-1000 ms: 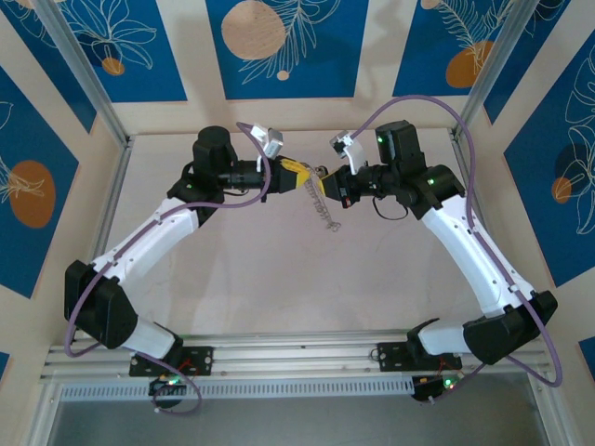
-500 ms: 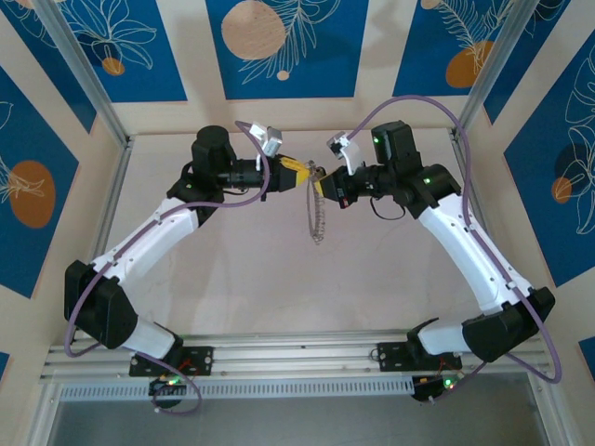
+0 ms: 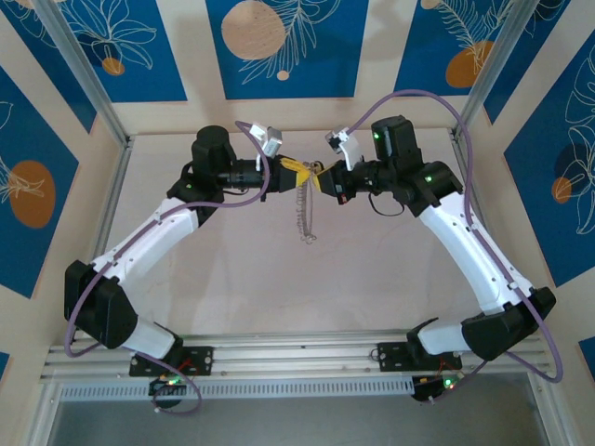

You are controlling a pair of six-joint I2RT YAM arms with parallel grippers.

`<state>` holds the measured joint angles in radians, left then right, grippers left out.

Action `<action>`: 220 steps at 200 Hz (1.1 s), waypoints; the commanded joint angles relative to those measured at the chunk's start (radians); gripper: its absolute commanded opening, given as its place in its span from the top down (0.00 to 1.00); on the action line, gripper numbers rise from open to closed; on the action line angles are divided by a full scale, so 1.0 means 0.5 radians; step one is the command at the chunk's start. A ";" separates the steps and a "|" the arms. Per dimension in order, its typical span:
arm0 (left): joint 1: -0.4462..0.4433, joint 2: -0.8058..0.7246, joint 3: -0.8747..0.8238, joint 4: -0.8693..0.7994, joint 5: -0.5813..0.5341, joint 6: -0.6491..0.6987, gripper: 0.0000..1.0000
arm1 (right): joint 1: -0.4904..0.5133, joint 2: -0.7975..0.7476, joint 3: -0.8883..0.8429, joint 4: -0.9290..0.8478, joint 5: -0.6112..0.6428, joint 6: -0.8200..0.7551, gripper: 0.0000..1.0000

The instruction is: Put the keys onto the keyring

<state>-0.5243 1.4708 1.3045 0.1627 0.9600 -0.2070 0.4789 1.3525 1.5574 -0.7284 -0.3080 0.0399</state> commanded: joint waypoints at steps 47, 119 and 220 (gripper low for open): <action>-0.016 -0.015 0.066 -0.009 0.044 0.047 1.00 | 0.006 -0.015 0.044 -0.106 0.092 -0.063 1.00; -0.019 -0.012 0.067 -0.020 0.050 0.044 1.00 | 0.085 0.059 0.087 -0.093 0.081 -0.064 1.00; -0.022 -0.010 0.069 -0.022 0.050 0.049 1.00 | -0.037 -0.053 0.009 -0.105 0.094 -0.070 1.00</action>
<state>-0.5243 1.4719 1.3045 0.1337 0.9585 -0.1993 0.4767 1.3552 1.5684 -0.7803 -0.2615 0.0135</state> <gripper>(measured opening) 0.048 0.065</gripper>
